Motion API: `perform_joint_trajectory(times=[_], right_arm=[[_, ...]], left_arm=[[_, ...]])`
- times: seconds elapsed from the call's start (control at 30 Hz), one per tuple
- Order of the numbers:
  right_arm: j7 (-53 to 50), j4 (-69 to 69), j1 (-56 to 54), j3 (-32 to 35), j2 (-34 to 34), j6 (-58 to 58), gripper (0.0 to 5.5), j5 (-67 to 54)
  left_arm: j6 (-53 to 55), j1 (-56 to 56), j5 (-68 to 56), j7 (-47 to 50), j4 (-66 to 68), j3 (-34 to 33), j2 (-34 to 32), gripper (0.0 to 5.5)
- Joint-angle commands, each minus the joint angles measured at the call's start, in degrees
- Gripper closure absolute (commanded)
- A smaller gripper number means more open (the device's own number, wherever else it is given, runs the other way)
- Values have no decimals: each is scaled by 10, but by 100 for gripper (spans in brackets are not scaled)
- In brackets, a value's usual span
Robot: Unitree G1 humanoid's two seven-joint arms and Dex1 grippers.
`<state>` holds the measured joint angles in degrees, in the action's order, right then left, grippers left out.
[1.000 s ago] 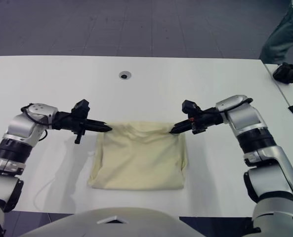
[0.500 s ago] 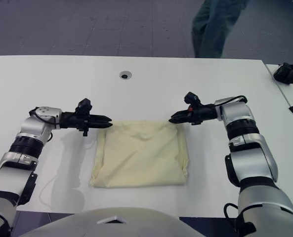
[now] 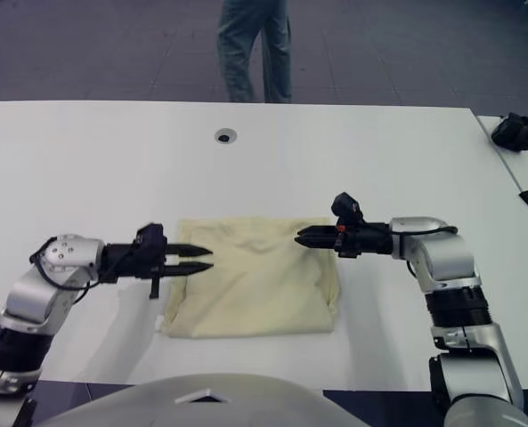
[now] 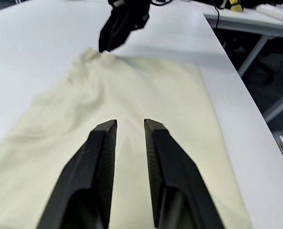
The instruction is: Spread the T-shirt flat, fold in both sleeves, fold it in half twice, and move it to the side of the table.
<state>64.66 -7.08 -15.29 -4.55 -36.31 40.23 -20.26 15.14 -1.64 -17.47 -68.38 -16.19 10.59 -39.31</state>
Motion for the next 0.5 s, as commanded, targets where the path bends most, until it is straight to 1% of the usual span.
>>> perform_joint_trajectory(times=[0.03, 0.07, 0.1, 0.2, 0.23, 0.3, 0.43, 0.5], right_arm=[[-53, -71, -16, -18, 27, -45, 540, 43], [-58, -80, -14, -20, 29, -51, 550, 47], [-60, -83, -10, -21, 29, -56, 550, 48], [-63, -74, -5, -14, 28, -55, 550, 39], [-64, -67, -5, -8, 26, -52, 550, 33], [-63, -40, -8, 9, 23, -41, 550, 15], [-76, 43, -13, 53, 13, 3, 550, -30], [-77, 99, -7, 62, 2, 27, 550, -50]], left_arm=[[-47, -26, 56, -9, 17, 29, -39, 526], [-45, -30, 56, -12, 18, 33, -43, 543], [-49, -32, 62, -16, 21, 41, -48, 547], [-85, -39, 111, -26, 44, 74, -74, 547], [-101, -37, 126, -22, 54, 79, -78, 528], [-120, -29, 135, -7, 71, 76, -75, 509], [-134, -1, 121, 17, 68, 50, -73, 442], [-135, 14, 111, 30, 53, 31, -75, 406]])
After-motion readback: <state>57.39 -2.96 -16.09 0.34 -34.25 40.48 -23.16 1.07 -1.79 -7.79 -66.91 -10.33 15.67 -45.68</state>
